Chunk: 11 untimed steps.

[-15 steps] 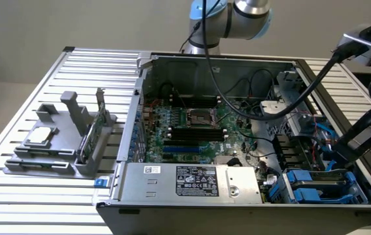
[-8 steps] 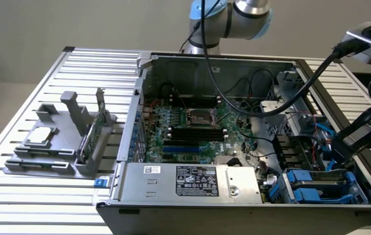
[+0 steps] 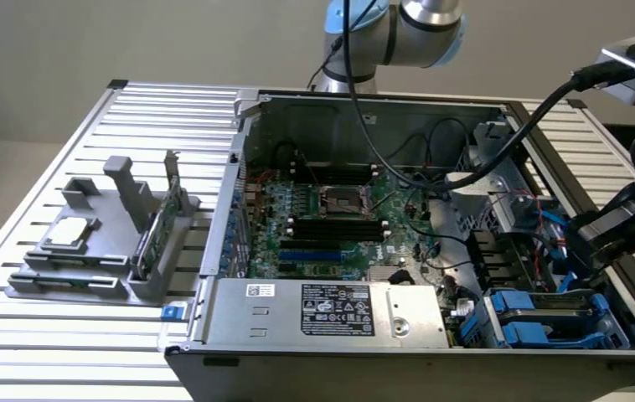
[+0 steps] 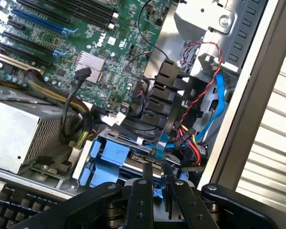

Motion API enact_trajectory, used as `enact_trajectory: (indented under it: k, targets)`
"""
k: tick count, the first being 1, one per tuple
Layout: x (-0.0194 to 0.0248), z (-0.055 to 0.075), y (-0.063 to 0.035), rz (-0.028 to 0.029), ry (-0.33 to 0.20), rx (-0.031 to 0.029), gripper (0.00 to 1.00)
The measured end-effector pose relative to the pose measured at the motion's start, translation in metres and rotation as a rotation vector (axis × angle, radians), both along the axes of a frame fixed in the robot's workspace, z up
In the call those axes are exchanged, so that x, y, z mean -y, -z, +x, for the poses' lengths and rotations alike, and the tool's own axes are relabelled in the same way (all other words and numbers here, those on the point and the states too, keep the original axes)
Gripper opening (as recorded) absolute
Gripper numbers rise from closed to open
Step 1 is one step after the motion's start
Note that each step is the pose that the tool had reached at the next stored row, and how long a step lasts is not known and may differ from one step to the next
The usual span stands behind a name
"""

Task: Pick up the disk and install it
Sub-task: 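Insert the first disk wire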

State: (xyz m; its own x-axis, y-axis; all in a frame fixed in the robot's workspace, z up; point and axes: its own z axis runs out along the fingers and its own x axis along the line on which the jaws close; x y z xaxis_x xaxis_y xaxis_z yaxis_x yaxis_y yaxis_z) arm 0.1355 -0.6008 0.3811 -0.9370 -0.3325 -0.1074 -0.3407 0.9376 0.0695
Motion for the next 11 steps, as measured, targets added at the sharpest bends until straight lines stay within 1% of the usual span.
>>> enact_trajectory:
  k: [3, 11]
  targets:
    - [0.0, 0.0, 0.0002, 0.0044, 0.049, 0.0, 0.22]
    - [0.0, 0.0, 0.0009, 0.0139, 0.18, 0.0001, 0.22]
